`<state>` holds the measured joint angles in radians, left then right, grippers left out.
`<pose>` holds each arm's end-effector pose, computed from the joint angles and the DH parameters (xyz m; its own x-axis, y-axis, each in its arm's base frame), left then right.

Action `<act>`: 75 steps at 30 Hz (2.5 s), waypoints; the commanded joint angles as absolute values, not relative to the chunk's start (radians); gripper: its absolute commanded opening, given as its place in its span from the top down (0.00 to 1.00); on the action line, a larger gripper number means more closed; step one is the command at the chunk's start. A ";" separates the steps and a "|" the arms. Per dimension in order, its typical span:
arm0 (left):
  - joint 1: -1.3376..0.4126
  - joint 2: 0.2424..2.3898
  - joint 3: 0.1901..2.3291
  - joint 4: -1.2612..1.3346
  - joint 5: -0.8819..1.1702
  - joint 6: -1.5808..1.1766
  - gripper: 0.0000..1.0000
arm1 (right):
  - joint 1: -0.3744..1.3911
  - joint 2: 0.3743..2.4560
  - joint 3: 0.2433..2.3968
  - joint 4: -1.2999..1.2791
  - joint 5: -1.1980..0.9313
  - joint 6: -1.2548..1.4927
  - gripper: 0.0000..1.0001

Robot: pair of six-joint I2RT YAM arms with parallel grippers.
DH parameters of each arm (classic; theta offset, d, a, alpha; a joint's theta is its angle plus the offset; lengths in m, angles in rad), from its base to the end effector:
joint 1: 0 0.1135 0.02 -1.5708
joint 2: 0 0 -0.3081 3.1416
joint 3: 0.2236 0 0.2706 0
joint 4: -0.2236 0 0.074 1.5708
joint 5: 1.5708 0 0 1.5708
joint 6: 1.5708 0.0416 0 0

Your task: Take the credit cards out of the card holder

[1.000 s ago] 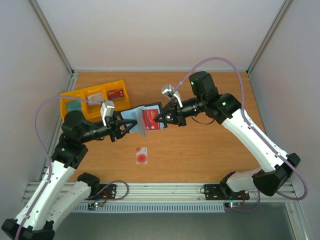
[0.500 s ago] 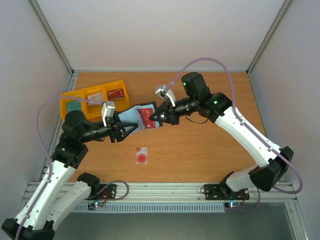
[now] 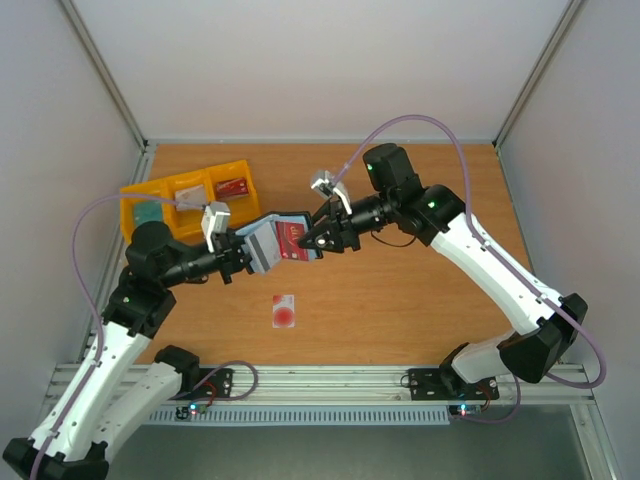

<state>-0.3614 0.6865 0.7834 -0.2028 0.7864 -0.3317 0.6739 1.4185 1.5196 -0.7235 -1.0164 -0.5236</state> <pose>0.1218 -0.0775 0.3831 -0.3892 -0.0988 -0.9158 0.8265 0.4016 -0.3946 0.2183 0.2196 0.4485 0.0396 -0.3052 -0.9515 -0.9797 -0.1990 0.0230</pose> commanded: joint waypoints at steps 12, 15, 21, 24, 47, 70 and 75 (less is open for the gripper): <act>-0.477 1.064 1.231 -0.984 -0.343 0.460 1.00 | 0.738 1.512 1.355 -0.369 -0.415 -0.220 0.01; -0.477 1.074 1.261 -1.031 -0.318 0.385 1.00 | 0.690 1.493 1.294 -0.300 -0.468 -0.175 0.01; -0.477 1.084 1.293 -1.059 -0.208 0.290 1.00 | 0.614 1.477 1.232 -0.220 -0.638 -0.144 0.02; -0.477 1.083 1.334 -1.088 -0.018 0.221 1.00 | 0.614 1.484 1.204 -0.127 -0.736 -0.123 0.01; -0.374 0.931 1.256 -0.883 0.859 -0.073 1.00 | 0.650 1.386 1.128 -0.116 -1.171 -0.340 0.53; -0.345 0.830 1.137 -0.743 0.942 -0.108 1.00 | 0.648 1.319 1.187 -0.231 -1.257 -0.406 0.99; -0.343 0.844 1.162 -0.764 0.684 -0.174 0.54 | 0.636 1.298 1.178 -0.219 -1.255 -0.388 0.99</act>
<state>-0.3485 0.8433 1.1412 -0.8040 0.8745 -0.1188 0.6468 1.3384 1.1545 -0.2127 -1.2366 -0.3790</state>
